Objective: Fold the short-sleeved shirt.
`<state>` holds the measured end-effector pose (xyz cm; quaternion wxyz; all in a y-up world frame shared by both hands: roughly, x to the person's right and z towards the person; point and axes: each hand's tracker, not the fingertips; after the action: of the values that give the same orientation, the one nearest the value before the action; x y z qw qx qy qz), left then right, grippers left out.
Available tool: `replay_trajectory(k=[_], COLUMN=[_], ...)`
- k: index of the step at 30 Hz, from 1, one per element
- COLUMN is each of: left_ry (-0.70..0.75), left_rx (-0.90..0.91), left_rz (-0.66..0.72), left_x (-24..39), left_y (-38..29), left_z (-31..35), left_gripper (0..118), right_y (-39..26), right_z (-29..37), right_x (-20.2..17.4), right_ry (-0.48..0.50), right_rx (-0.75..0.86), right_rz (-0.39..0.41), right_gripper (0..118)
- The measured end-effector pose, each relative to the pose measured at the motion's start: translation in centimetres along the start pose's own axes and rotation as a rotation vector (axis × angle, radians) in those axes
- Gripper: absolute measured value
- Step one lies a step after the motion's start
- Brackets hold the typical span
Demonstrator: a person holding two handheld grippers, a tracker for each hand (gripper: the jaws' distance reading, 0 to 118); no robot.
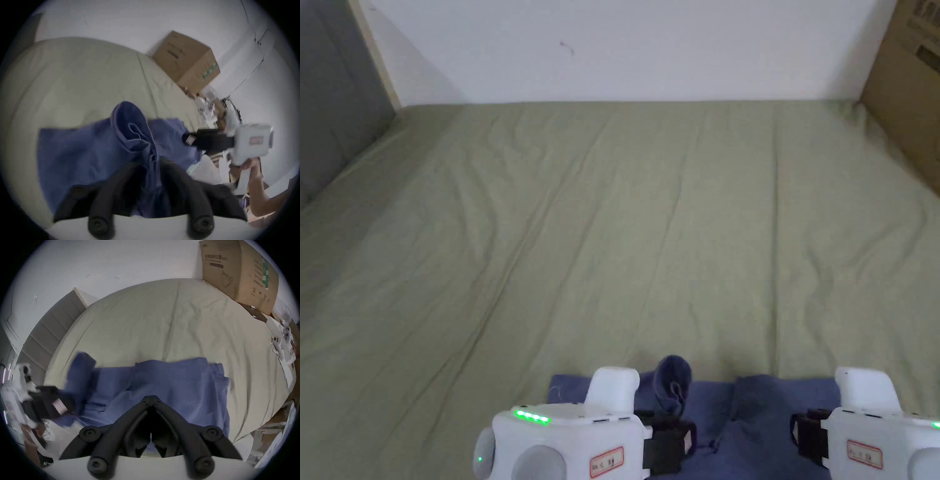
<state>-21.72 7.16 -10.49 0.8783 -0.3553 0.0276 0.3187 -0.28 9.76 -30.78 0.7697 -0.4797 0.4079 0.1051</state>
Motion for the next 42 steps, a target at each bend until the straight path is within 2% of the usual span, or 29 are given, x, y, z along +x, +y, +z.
replay_trajectory(k=[1, 2, 3, 6, 7, 8, 9, 11, 12, 14, 15, 18, 22, 26, 29, 34, 38, 42], left_ry=[-0.011, -0.024, 0.001, -0.01, -0.028, -0.065, -0.089, -0.071, -0.015, 0.125, 0.147, 0.034, 0.035, -0.038, -0.031, -0.088, -0.068, -0.095], left_rx=[-0.044, -0.07, -0.067, 0.006, 0.025, 0.071, 0.114, 0.187, 0.182, 0.207, 0.166, 0.089, -0.015, -0.082, -0.12, -0.152, -0.187, -0.135], left_rz=[0.003, 0.01, 0.029, 0.122, 0.159, 0.186, 0.208, 0.293, 0.324, 0.299, 0.316, 0.372, 0.261, 0.228, 0.186, 0.174, 0.056, 0.104], left_x=[-0.1, -0.3, -0.4, -1.1, -1.4, -1.9, -2.3, -3.7, -4.3, -5.9, -6.6, -6.9, -4.4, -1.9, -0.5, 0.9, 2.7, 1.5], left_y=[-0.6, -1.2, -1.5, -1.3, -0.9, -0.5, -0.3, 0.3, 0.4, -0.1, -0.1, -0.9, -1.7, -2.3, -2.4, -2.6, -3.3, -2.7], left_z=[-0.8, -1.5, -1.8, 0.3, 1.4, 2.8, 3.9, 6.0, 6.2, 6.1, 5.8, 3.9, 0.9, -1.8, -3.0, -3.4, -3.7, -1.7], left_gripper=[88, 112, 118, 114, 113, 105, 77, 0, 0, 0, 0, 0, 0, 0, 0, 0, 0, 0], right_y=[-0.1, -0.2, -0.4, -0.6, -0.6, -0.7, -0.7, -0.7, -0.7, -0.8, -0.8, -0.9, -1.0, -1.3, -1.5, -1.6, -1.7, -1.6], right_z=[0.2, 0.4, 0.5, 0.9, 1.0, 1.0, 1.0, 0.9, 0.9, 0.9, 0.9, 0.9, 0.9, 1.2, 1.3, 1.5, 1.1, 1.3], right_x=[0.4, 0.7, 0.9, 1.6, 1.7, 1.7, 1.7, 1.7, 1.6, 1.3, 1.2, 0.8, 0.8, 1.3, 1.8, 2.2, 2.3, 2.0], right_ry=[-0.007, -0.015, -0.021, -0.026, -0.028, -0.028, -0.028, -0.027, -0.024, -0.012, -0.007, 0.002, 0.002, -0.001, -0.004, -0.012, -0.015, -0.016], right_rx=[0.0, 0.003, 0.006, 0.009, 0.01, 0.01, 0.011, 0.014, 0.015, 0.019, 0.02, 0.018, 0.016, 0.016, 0.015, 0.013, 0.003, 0.002], right_rz=[-0.007, -0.012, -0.016, -0.032, -0.037, -0.039, -0.04, -0.043, -0.046, -0.052, -0.051, -0.035, -0.036, -0.051, -0.058, -0.064, -0.069, -0.061], right_gripper=[0, 0, 0, 0, 0, 0, 0, 0, 0, 0, 0, 0, 0, 0, 0, 0, 0, 0])
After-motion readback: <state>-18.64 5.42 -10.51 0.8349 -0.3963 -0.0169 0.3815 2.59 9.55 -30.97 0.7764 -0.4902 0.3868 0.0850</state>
